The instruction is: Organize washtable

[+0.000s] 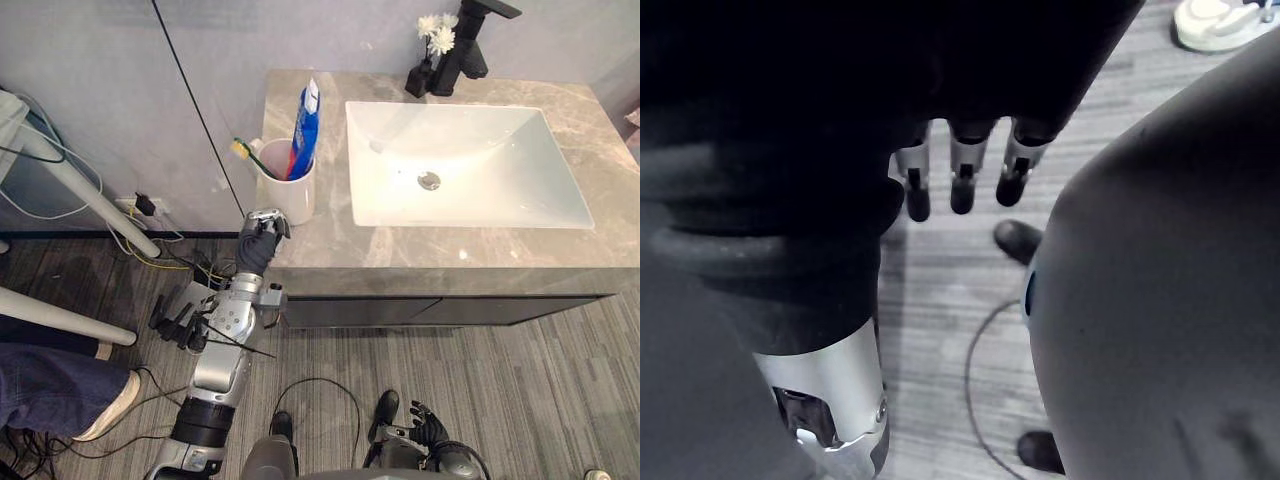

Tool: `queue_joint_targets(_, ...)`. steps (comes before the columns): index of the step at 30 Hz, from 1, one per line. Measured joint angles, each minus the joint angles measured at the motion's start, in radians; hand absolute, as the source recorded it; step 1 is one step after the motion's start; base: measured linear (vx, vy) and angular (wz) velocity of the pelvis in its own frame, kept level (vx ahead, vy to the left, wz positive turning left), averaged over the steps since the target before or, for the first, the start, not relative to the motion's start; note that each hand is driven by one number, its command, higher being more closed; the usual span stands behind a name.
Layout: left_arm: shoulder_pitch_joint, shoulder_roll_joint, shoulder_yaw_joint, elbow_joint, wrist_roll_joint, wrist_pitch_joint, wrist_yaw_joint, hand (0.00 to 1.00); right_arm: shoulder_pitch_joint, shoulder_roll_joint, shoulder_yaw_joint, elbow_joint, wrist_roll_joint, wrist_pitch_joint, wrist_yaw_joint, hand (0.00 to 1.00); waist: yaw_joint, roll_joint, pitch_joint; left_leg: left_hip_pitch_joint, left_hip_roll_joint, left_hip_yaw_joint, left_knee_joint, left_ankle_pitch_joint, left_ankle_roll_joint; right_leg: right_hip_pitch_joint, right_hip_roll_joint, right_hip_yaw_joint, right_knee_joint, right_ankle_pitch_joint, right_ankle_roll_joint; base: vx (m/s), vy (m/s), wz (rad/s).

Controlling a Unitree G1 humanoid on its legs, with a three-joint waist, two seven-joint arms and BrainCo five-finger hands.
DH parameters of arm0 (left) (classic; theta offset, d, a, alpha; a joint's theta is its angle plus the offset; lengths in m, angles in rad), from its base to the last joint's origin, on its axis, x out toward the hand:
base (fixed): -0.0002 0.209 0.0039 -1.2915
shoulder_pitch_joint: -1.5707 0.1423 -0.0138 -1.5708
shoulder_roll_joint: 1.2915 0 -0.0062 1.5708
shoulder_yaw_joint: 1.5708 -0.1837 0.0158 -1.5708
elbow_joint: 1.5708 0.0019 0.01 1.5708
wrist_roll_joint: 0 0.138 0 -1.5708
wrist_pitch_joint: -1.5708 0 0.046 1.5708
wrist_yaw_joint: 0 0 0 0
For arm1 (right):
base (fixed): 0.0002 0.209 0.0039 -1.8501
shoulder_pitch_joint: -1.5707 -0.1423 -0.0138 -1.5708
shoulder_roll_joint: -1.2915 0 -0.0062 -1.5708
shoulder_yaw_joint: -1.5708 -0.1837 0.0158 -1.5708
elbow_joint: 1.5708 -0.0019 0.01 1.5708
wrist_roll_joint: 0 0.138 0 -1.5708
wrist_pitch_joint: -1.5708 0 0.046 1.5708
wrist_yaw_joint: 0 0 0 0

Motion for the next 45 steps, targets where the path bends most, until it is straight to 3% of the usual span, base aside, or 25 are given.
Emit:
queue_joint_targets(36, -0.202, 0.049, -0.005, 0.155, 0.039, 0.013, 0.007, 1.00, 0.019, 0.006, 0.001, -0.024, 0.000, 0.014, 0.020, 0.00, -0.032, -0.033, 0.008, 0.025, -0.003, 0.027, -0.030, 0.001, 0.001, -0.009, 0.001, 0.028, -0.001, 0.002, 0.003, 0.01, 0.007, -0.02)
queue_joint_targets(45, -0.301, 0.060, 0.002, 0.196, 0.035, 0.031, 0.053, 1.00, 0.020, 0.014, 0.001, -0.039, 0.001, 0.000, 0.021, 0.00, -0.043, -0.039, 0.038, 0.017, -0.004, 0.037, -0.025, 0.000, 0.001, -0.020, -0.001, 0.046, 0.004, 0.006, 0.009, 0.00, 0.004, -0.02)
